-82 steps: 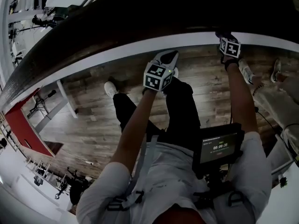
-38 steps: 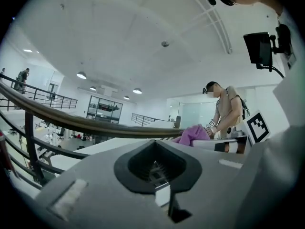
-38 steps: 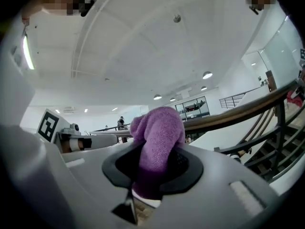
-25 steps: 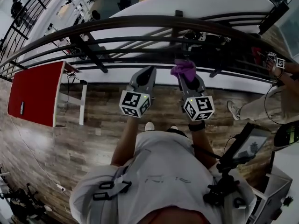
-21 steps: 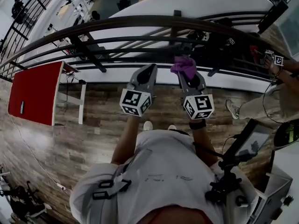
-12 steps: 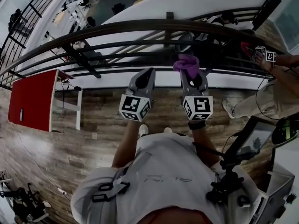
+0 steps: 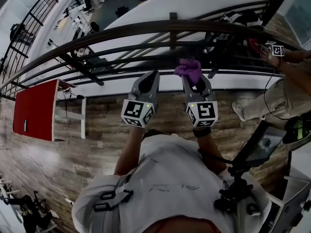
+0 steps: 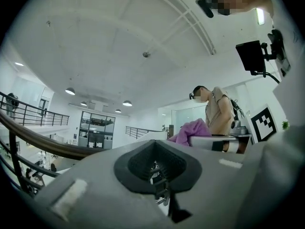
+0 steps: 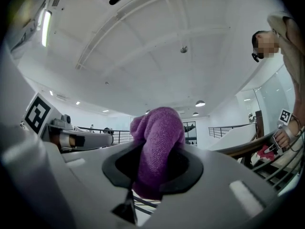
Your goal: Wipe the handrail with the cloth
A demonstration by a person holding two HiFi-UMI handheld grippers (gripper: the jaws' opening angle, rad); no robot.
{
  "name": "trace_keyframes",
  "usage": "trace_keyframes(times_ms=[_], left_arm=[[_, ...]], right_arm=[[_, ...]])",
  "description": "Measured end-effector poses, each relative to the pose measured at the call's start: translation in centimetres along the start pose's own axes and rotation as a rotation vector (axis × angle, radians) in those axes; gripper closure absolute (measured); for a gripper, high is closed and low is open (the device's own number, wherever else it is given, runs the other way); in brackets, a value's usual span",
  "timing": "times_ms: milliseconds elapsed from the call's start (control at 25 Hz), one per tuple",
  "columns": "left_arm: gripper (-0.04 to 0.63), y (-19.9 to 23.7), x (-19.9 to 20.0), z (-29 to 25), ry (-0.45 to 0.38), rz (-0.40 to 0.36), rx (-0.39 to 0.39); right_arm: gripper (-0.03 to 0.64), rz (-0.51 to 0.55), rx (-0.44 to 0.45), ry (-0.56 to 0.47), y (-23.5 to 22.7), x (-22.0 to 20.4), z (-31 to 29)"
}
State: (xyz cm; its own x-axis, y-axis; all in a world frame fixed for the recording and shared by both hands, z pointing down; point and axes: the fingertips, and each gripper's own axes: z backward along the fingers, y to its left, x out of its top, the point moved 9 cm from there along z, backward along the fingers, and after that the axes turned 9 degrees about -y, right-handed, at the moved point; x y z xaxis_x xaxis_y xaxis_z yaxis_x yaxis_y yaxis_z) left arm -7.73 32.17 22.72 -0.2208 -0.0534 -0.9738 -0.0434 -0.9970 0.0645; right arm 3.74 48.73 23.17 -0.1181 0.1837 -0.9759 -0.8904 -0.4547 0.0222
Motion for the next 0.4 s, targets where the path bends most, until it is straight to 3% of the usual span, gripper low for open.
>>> trace_keyframes(times_ms=[240, 400], left_arm=[[0.594, -4.6, 1.8, -2.3, 0.053, -0.009, -0.032], [0.594, -7.3, -1.3, -3.0, 0.119, 0.038, -0.213]], right_arm=[[0.520, -0.034, -0.077, 0.025, -4.8, 3.1, 3.2], [0.520, -0.047, -0.316, 0.085, -5.6, 1.6, 9.7]])
